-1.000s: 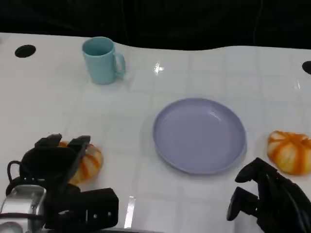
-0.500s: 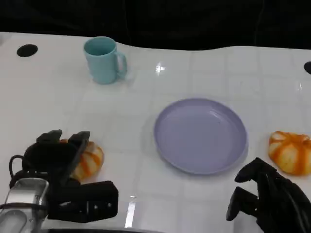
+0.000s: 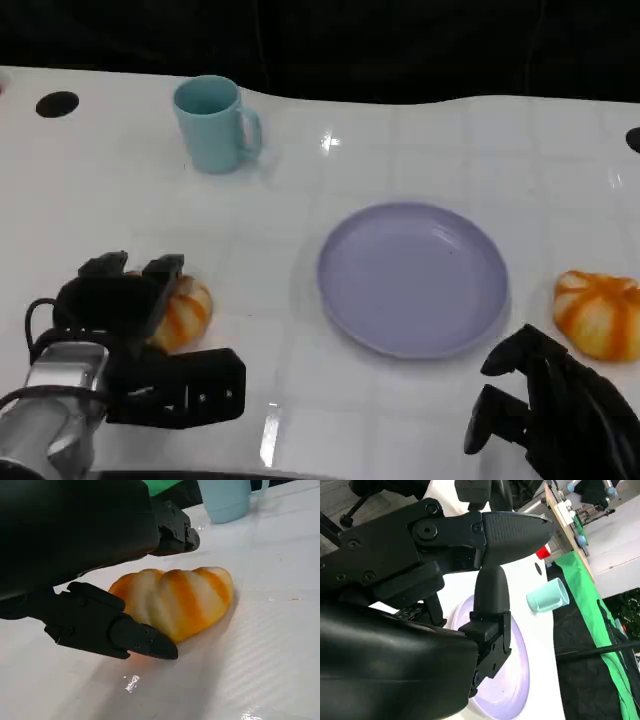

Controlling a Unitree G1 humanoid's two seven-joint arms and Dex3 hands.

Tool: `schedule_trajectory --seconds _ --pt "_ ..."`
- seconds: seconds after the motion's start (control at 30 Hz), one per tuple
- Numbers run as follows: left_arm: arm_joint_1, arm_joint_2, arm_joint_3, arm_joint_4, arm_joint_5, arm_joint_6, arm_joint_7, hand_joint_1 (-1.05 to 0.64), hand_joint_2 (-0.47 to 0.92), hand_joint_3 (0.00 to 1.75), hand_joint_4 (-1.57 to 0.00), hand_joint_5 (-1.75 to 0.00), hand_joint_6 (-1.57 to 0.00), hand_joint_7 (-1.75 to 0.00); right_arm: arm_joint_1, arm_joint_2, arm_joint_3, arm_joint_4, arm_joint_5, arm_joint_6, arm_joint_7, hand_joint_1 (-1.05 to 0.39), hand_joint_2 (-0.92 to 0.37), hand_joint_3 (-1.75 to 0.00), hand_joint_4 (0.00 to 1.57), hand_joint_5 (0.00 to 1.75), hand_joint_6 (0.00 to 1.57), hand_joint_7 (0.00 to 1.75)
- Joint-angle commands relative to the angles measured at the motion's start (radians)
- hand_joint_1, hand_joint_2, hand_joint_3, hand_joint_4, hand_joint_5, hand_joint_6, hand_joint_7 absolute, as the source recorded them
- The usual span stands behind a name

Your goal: Grasp the bread from the table and place it into the plate.

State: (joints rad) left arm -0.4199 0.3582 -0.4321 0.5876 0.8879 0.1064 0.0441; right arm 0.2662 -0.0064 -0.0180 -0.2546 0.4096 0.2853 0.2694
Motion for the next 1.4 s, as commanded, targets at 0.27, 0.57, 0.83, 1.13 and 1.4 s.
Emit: schedule_trajectory --seconds 0.27,0.57,0.83,1.13,1.4 --pt "-0.051 0.036 0.003 0.123 -0.153 -0.149 -0.082 -0.31 0.92 0.10 -0.43 -0.14 -0.42 -0.06 0.000 -0.009 -0.007 0.000 -0.007 -0.015 0.000 -0.55 -0.92 -0.42 0.70 1.75 0.43 1.70" --pt "-0.073 0.029 0.013 0.222 -0.206 -0.226 0.004 -0.26 0.92 0.25 -0.57 -1.20 -0.72 -0.03 -0.001 -0.008 -0.008 0.000 -0.001 -0.010 -0.001 -0.55 -0.92 -0.42 0.70 1.75 0.43 1.70" --pt "-0.095 0.025 0.013 0.320 -0.224 -0.309 0.120 -0.29 0.92 0.31 -0.75 -1.05 -1.10 -0.16 -0.001 -0.006 -0.006 -0.003 -0.004 -0.008 -0.010 -0.55 -0.92 -0.41 0.70 1.75 0.43 1.70" --pt "-0.127 0.022 -0.014 0.397 -0.202 -0.329 0.227 -0.38 0.92 0.41 -0.75 -1.75 -0.52 -1.74 -0.002 -0.007 -0.004 -0.002 -0.007 -0.014 -0.007 -0.55 -0.92 -0.42 0.70 1.75 0.43 1.71" --pt "-0.122 0.021 0.013 0.367 -0.247 -0.364 0.238 -0.33 0.92 0.43 -0.79 -1.75 -0.56 -1.75 -0.003 -0.006 -0.004 0.000 -0.005 -0.013 -0.007 -0.55 -0.92 -0.41 0.71 1.75 0.43 1.71"
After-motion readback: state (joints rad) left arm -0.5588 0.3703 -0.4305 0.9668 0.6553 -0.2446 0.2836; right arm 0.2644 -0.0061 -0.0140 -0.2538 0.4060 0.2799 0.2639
